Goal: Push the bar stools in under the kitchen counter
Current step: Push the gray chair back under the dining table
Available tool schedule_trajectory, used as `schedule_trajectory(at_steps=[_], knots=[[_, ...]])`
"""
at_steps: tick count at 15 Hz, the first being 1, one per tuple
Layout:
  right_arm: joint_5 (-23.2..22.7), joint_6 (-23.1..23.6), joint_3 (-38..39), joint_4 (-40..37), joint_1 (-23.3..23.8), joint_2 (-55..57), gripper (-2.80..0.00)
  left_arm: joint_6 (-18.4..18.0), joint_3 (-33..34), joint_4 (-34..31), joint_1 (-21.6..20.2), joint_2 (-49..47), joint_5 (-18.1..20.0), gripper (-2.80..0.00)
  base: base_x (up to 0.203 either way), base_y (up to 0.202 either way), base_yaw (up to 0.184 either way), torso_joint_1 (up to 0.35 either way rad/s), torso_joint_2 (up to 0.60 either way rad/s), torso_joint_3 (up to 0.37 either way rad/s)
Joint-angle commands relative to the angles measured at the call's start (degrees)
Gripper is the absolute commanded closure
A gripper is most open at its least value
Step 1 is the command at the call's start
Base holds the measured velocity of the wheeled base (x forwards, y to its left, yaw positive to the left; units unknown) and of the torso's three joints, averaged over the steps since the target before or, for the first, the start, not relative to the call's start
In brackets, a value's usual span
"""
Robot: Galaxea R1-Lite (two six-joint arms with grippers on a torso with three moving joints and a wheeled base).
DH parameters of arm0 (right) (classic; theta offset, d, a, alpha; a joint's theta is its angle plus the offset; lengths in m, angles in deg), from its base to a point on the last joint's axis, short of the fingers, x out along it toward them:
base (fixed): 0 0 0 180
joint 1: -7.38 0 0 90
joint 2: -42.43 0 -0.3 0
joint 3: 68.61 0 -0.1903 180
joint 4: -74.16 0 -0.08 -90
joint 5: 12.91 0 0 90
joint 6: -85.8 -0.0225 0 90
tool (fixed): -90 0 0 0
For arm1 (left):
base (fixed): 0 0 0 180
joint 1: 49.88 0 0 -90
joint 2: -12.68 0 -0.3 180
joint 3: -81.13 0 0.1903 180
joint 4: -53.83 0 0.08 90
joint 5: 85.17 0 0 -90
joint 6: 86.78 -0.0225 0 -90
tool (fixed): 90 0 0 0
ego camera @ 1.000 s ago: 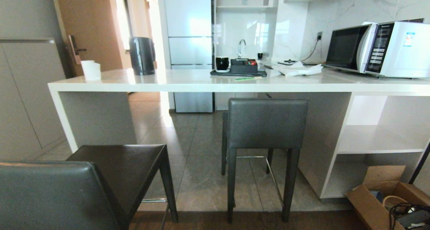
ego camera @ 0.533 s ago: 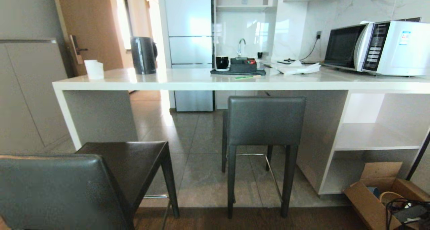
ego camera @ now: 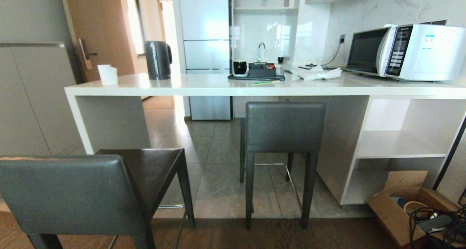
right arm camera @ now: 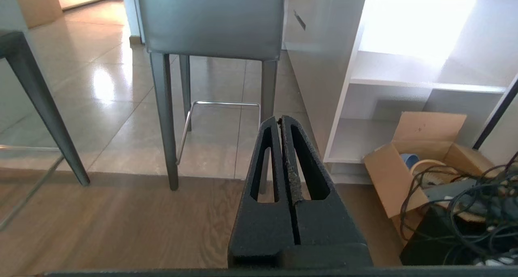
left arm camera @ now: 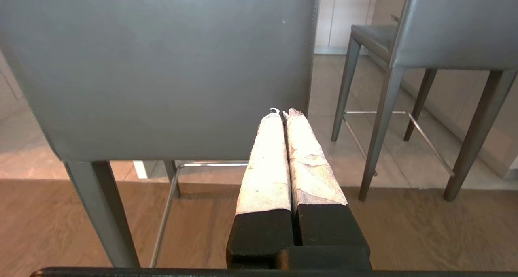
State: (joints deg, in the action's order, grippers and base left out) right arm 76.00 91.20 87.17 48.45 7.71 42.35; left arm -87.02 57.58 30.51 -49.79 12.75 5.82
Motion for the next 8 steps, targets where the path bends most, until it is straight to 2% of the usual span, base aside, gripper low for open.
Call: schedule_trajectory(at_steps=[1, 2, 8], knots=[[-0.05, 0.05, -0.03, -0.03, 0.02, 0.07, 0.00, -0.02, 0.01, 0.04, -0.01, -0.07, -0.02, 0.00, 0.002, 0.057, 0.003, 0.005, 0.01, 0.002], [-0.05, 0.05, -0.03, -0.03, 0.02, 0.07, 0.00, -0.02, 0.01, 0.04, -0.01, -0.07, -0.02, 0.00, 0.001, 0.119, 0.001, -0.002, 0.00, 0.002], [0.03, 0.05, -0.03, -0.03, 0.02, 0.07, 0.00, -0.11, 0.01, 0.04, -0.01, -0.07, -0.02, 0.00, 0.000, 0.197, -0.001, 0.004, 0.00, 0.001]])
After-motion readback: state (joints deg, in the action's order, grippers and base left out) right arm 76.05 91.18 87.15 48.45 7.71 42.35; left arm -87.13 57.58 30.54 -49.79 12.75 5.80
